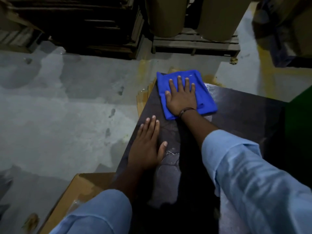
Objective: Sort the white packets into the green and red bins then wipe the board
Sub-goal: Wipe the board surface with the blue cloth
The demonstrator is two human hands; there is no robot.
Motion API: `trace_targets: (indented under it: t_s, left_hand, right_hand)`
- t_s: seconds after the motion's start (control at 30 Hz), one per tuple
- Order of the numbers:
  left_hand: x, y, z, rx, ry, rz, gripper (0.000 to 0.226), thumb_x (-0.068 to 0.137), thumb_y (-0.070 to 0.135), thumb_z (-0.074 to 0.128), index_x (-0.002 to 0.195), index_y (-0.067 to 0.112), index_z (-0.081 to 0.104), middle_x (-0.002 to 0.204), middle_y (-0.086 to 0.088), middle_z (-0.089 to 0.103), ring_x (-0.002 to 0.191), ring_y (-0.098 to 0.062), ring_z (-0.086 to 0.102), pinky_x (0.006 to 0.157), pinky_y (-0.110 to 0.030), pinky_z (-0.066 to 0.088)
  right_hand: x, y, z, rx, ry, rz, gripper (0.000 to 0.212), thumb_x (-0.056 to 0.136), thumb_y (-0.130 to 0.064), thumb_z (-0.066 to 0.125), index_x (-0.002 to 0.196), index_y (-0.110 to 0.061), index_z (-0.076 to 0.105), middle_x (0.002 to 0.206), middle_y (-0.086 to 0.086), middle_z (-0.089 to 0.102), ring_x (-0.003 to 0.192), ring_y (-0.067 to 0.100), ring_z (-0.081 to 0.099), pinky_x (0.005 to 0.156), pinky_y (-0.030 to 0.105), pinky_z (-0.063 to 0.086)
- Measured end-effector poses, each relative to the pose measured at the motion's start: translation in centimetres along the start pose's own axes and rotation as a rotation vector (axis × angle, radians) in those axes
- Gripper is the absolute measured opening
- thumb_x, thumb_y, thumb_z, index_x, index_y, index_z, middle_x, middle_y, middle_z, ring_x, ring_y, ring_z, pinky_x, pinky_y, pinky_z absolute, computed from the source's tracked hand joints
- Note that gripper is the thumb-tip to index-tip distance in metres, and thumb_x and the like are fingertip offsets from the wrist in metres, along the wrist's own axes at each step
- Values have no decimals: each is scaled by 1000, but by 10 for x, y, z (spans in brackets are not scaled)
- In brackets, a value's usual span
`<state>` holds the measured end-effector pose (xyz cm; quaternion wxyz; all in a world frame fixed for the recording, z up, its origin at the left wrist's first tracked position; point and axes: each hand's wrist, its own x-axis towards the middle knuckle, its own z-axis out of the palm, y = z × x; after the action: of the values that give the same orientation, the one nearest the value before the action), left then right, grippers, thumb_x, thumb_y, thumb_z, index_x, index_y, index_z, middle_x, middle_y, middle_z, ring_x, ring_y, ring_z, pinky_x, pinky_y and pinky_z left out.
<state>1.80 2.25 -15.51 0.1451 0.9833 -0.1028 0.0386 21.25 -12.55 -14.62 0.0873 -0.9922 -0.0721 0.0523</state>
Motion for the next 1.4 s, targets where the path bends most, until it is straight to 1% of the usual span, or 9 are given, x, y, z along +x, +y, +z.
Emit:
trace_targets:
  t_s: [0.13,0.23,0.37,0.53,0.67,0.87,1.0,1.2,1.4]
  left_hand:
    - [2,1,-2,-2,2,-14,75,101,47,43,161,7,23,171,-9,12,159,-24,5,126,-48,18]
    - [2,2,-3,-22,12,-17,75,99,45,46,159,4,27,170,-10,16,159,-25,9,124,-50,22]
    - [3,3,-7,-49,-1,-12,76,100,44,48,160,5,25,170,-11,15,159,-26,8,124,-51,23]
    - [3,1,-7,-62,-21,-22,76,101,45,46,161,7,22,171,-8,11,159,-25,5,124,-51,23]
    - [4,2,-7,-58,-27,-21,76,101,45,46,161,8,20,171,-7,10,159,-24,3,125,-50,20]
    - [3,3,-5,-42,-9,-10,75,100,45,47,159,3,28,170,-12,17,159,-27,8,124,-52,23]
    - [4,0,-4,-44,-17,-14,76,99,46,46,159,4,28,170,-12,16,159,-27,8,124,-52,23]
    - [4,-1,-3,-41,-12,-9,75,100,47,44,160,6,25,171,-9,13,159,-24,5,126,-50,19]
    - [2,-1,-2,-15,-19,-10,75,102,48,43,161,8,22,171,-8,11,159,-23,4,128,-47,15]
  right_hand:
    - [-6,-24,6,-35,-28,-190,67,99,-57,16,160,-28,18,168,6,12,154,35,3,123,56,0]
    - [-45,-3,6,-57,3,-322,65,100,-56,19,158,-29,24,167,6,19,154,33,8,123,54,5]
    - [-75,40,1,-40,88,-189,62,100,-55,27,156,-30,31,165,5,24,153,32,15,122,55,13]
    - [4,34,-8,-25,10,-24,66,97,-58,22,157,-31,27,166,6,21,152,38,13,121,59,7]
    - [39,17,-9,-17,-59,-36,66,99,-59,20,159,-31,18,168,5,13,153,39,8,121,60,1]
    - [-79,9,4,-38,44,-262,65,100,-56,23,159,-27,23,167,7,17,154,35,6,121,59,10]
    - [-114,29,4,-48,70,-189,65,100,-58,28,158,-29,25,167,4,17,155,31,7,120,57,13]
    - [-23,26,-7,-8,-3,24,68,97,-61,21,158,-32,23,167,4,16,154,36,7,122,59,4]
    - [-54,24,-3,-20,23,24,67,99,-60,21,159,-30,20,168,4,14,154,35,5,121,59,5]
